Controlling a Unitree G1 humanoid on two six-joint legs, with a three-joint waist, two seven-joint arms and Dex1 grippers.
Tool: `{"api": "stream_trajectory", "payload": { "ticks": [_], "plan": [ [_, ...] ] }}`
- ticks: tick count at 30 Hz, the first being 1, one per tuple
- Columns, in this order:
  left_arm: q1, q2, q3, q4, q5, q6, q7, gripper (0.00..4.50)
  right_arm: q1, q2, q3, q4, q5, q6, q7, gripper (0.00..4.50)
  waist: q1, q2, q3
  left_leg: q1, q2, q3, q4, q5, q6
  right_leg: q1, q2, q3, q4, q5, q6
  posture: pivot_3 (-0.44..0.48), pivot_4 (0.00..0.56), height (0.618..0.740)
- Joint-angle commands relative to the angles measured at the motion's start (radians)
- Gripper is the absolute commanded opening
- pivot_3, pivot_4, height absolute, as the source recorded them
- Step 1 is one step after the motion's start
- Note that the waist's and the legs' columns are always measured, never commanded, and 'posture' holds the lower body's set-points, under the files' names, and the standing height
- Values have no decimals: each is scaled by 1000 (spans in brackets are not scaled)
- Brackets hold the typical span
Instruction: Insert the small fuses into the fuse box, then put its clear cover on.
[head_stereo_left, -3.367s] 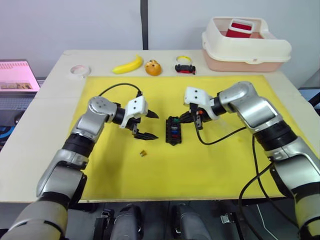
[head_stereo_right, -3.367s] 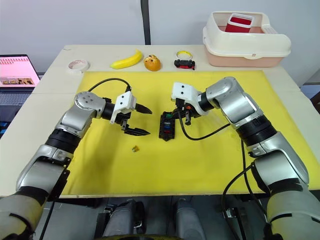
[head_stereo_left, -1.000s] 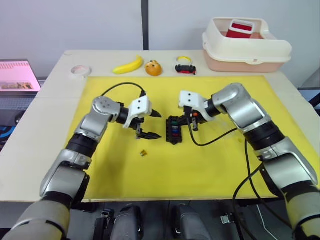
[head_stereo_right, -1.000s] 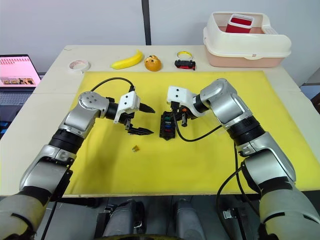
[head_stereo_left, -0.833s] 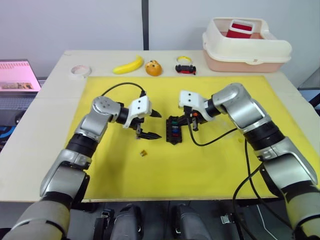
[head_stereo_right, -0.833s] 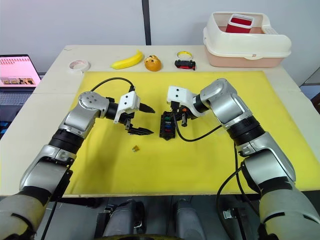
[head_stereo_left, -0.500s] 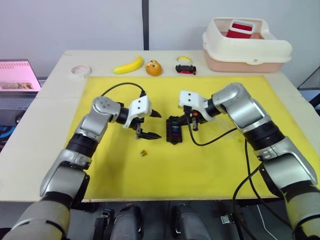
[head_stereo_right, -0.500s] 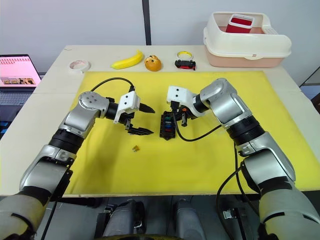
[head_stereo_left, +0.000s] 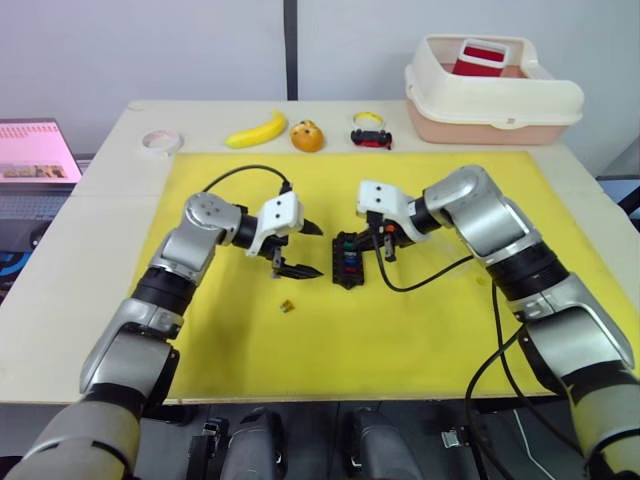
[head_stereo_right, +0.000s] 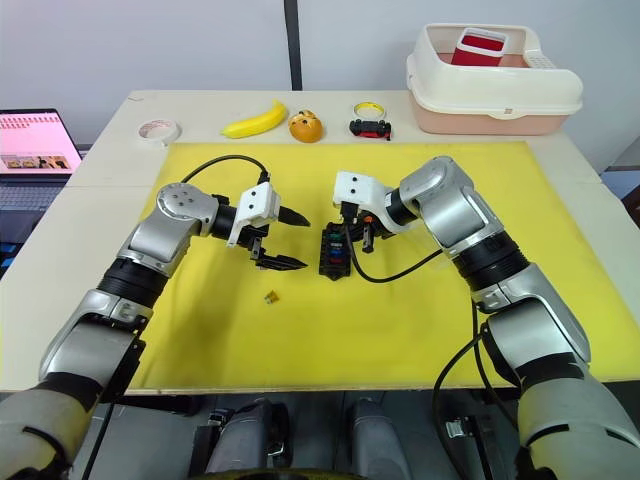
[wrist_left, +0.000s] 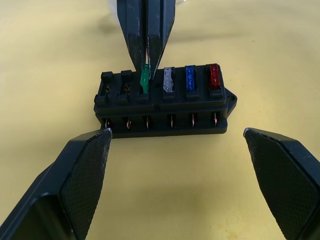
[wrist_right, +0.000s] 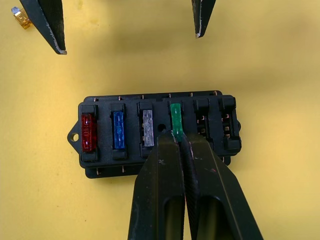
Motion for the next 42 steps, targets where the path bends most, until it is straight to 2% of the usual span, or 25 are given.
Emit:
{"api": "stream_trajectory", "payload": {
  "ticks": [1, 20, 23, 25, 26, 27, 28, 35, 42],
  "plan": [
    [0, 3, 14, -24, -7, -3, -6, 4500, -22, -1, -19, -8, -5, 11, -4, 1328, 0, 0, 0, 0, 0, 0, 0, 0, 0, 0, 0, 0, 0, 0, 0, 0, 150, 739],
    [-16, 0, 17, -1, -4, -6, -2, 4500, -70, -3, -122, -31, 83, 64, 9, 1328, 1, 0, 0, 0, 0, 0, 0, 0, 0, 0, 0, 0, 0, 0, 0, 0, 150, 739],
    [-20, 0, 19, 6, -3, -8, -1, 4500, -51, 7, -157, -46, 116, 62, -7, 1328, 0, 0, 0, 0, 0, 0, 0, 0, 0, 0, 0, 0, 0, 0, 0, 0, 150, 739],
    [-21, -1, 20, 8, -3, -9, 2, 4500, 11, 26, -218, -73, 164, 8, -35, 1328, 1, 0, 0, 0, 0, 0, 0, 0, 0, 0, 0, 0, 0, 0, 0, 0, 150, 739],
    [-21, -1, 21, 7, -4, -9, 3, 4500, 42, 32, -243, -90, 186, -6, -46, 811, 1, 0, 0, 0, 0, 0, 0, 0, 0, 0, 0, 0, 0, 0, 0, 0, 150, 739],
    [-19, 0, 21, 4, -5, -8, 3, 4500, 63, 36, -259, -105, 199, -13, -53, 540, 1, 0, 0, 0, 0, -1, 0, 0, 0, 0, 0, 0, 0, 0, 0, 0, 150, 739],
    [-17, 1, 21, 2, -5, -7, 3, 4500, 78, 36, -268, -117, 209, -6, -58, 80, 1, 0, 0, 0, 0, -1, 0, 0, 0, 0, 0, 0, 0, 0, 0, 0, 150, 739],
    [-11, 5, 22, -12, -7, -1, 5, 4500, 203, 60, -320, -159, 265, -48, -121, 80, 0, 0, 0, 0, 0, -1, 0, 0, 0, 0, 0, 0, 0, 0, 0, 0, 150, 739],
    [-12, 4, 19, -17, -6, 0, 4, 4500, 216, 83, -322, -99, 277, -61, -154, 80, -1, 0, 0, 0, 0, -1, 0, 0, 0, 0, 0, 0, 0, 0, 0, 0, 150, 739]
  ]
}}
